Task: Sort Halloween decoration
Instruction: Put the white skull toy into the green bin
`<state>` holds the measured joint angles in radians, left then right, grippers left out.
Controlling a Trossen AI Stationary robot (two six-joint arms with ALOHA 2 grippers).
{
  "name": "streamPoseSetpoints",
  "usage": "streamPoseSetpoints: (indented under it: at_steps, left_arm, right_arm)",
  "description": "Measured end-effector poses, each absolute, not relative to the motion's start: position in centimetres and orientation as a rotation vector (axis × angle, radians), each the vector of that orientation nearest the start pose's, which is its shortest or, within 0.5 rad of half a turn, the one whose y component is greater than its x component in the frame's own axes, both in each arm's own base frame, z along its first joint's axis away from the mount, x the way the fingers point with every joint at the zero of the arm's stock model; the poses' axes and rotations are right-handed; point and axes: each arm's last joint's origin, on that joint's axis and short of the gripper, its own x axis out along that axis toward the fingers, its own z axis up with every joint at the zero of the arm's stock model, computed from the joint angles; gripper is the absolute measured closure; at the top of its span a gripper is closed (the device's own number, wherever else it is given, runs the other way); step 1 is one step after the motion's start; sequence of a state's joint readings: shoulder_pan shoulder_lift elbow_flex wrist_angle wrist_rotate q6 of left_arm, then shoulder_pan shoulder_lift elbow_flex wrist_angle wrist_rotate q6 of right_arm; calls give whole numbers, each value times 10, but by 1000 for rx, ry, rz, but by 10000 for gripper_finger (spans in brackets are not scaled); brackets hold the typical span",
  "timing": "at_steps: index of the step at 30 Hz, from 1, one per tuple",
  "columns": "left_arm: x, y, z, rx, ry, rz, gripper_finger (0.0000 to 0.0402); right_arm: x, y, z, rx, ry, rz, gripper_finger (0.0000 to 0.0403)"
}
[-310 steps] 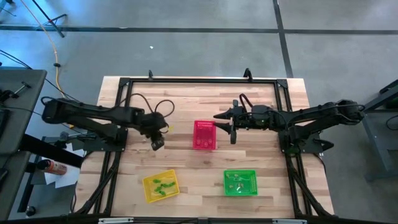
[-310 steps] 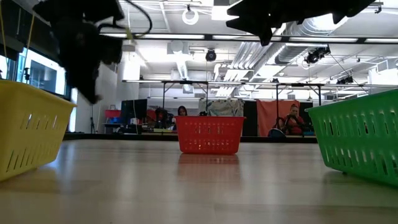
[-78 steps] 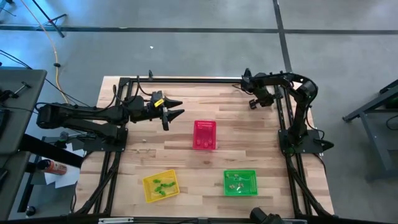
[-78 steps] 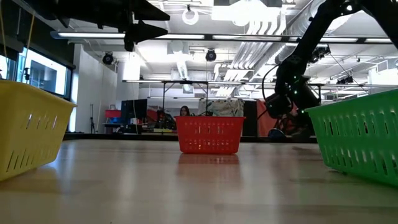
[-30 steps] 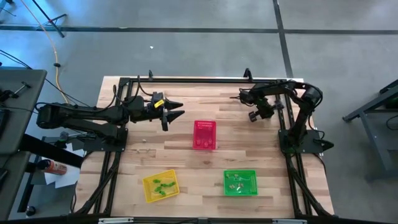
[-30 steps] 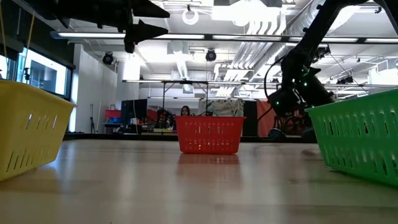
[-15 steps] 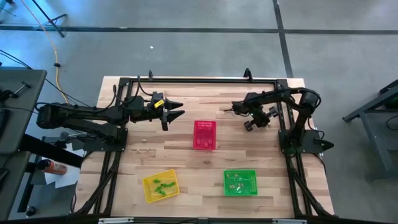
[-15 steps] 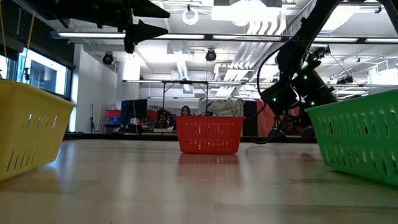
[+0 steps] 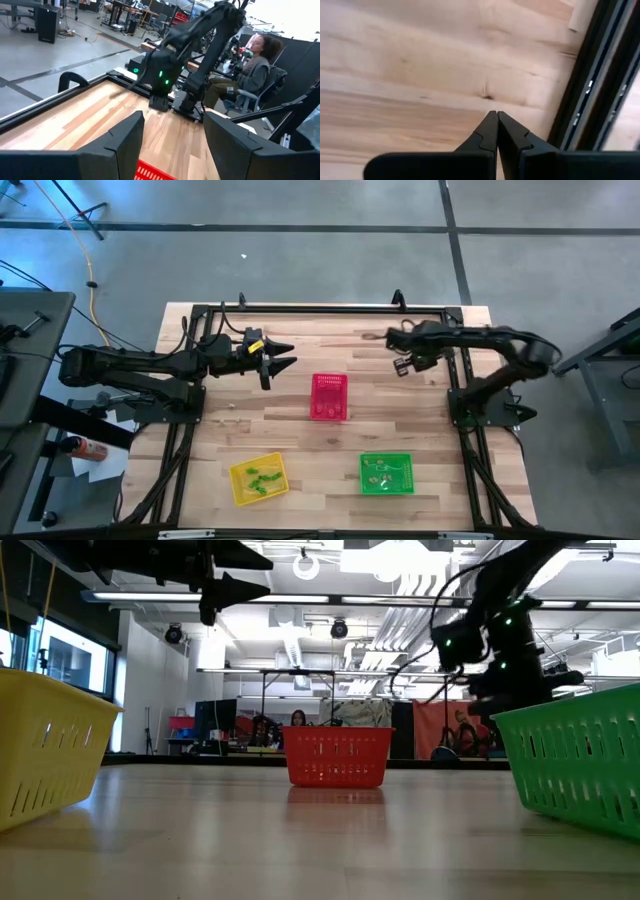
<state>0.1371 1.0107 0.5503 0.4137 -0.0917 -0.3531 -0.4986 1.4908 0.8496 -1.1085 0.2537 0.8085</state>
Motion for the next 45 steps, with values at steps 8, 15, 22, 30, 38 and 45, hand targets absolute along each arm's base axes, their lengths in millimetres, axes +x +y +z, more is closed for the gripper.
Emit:
streamPoseSetpoints:
  at_steps: [8,15,22,30,38,45]
  left_arm:
    - [220,33,268,-338,7,236,204]
    - [220,34,268,-336,3,257,204]
    - [220,34,268,-337,2,258,204]
    - [220,34,268,-338,1,258,204]
    - [220,34,268,-338,1,258,204]
    - [220,34,268,-338,1,258,204]
  right_arm:
    - [135,-106,180,1101,1185,-1191,395]
    - [110,-90,160,1239,1142,-1299,317]
    - [111,-94,155,1228,1060,-1386,242]
    - [110,-92,152,1250,1055,-1402,226]
    - [108,-90,144,1261,1083,-1337,226]
    - [109,-90,142,1247,1063,-1333,226]
